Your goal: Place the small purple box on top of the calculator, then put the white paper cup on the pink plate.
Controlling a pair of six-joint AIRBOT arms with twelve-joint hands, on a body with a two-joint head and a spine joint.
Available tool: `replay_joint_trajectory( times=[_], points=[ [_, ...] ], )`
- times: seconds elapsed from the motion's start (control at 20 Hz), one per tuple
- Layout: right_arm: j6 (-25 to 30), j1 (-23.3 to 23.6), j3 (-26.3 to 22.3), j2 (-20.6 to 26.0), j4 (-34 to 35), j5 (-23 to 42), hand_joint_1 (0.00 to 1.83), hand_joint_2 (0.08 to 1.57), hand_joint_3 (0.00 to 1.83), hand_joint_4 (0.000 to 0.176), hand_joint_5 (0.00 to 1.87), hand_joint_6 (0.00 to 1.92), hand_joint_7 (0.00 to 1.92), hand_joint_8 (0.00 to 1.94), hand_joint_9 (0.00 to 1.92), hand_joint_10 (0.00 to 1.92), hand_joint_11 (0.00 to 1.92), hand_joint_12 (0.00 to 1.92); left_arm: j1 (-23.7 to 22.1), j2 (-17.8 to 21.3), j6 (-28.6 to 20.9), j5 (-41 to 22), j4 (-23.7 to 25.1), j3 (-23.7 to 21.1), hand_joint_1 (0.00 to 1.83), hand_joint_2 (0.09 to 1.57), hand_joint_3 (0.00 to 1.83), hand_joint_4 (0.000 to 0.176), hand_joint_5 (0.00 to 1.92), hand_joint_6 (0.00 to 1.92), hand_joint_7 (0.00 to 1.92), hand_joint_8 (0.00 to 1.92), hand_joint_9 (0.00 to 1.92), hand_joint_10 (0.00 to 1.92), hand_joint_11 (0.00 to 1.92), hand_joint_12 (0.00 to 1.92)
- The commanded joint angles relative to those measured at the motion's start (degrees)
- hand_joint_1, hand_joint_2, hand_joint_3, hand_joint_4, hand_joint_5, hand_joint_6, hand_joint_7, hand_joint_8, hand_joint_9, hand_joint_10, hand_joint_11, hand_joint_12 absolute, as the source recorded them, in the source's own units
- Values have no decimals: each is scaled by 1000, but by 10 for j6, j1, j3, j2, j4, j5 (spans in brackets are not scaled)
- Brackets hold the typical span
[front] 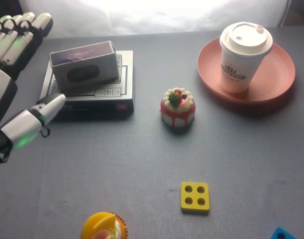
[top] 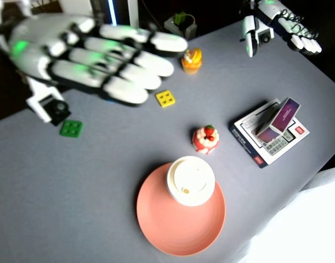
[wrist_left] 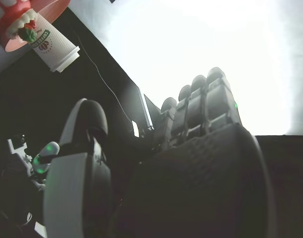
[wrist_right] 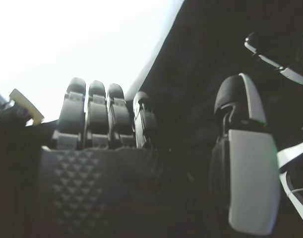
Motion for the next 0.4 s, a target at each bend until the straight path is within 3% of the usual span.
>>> replay_joint_trajectory(
  times=[0.0, 0.05, 0.1, 0.15, 0.2, 0.25, 0.35],
  points=[
    [3, 0, -2, 2, -6, 90, 562, 1092, 23, 99, 0, 0, 0, 0, 0, 0, 0, 0, -1, 0, 0, -90, 12, -4, 639, 1322, 16, 79, 0, 0, 0, 0, 0, 0, 0, 0],
    [3, -10, -7, 4, -5, 106, 561, 1099, 25, 117, 0, 0, 0, 0, 0, 0, 0, 0, 3, 1, 0, -104, 12, -6, 664, 1334, 17, 76, 0, 0, 0, 0, 0, 0, 0, 0],
    [3, -22, -13, 7, -1, 126, 538, 1112, 28, 119, 0, 0, 0, 0, 0, 0, 0, 0, 7, 1, 0, -120, 12, -9, 618, 1347, 19, 83, 0, 0, 0, 0, 0, 0, 0, 0],
    [3, -32, -16, 9, 3, 142, 541, 1107, 23, 127, 0, 0, 0, 0, 0, 0, 0, 0, 9, 2, 0, -129, 13, -11, 671, 1356, 17, 111, 0, 0, 0, 0, 0, 0, 0, 0],
    [3, -42, -20, 11, 8, 156, 534, 1108, 20, 107, 0, 0, 0, 0, 0, 0, 1, 0, 9, 3, 0, -131, 16, -13, 706, 1365, 16, 140, 0, 0, 0, 0, 0, 0, 0, 0],
    [3, -56, -24, 14, 14, 174, 501, 1124, 24, 86, 0, 0, 0, 0, 0, 0, 6, 3, 9, 3, 0, -131, 21, -13, 677, 1365, 13, 144, 0, 0, 0, 0, 0, 0, 0, 0],
    [3, -67, -29, 20, 21, 183, 488, 1143, 28, 80, 0, 0, 0, 0, 0, 0, 0, 0, 8, 5, -3, -131, 25, -14, 662, 1374, 13, 141, 0, 0, 0, 0, 0, 0, 0, 0]
  ],
)
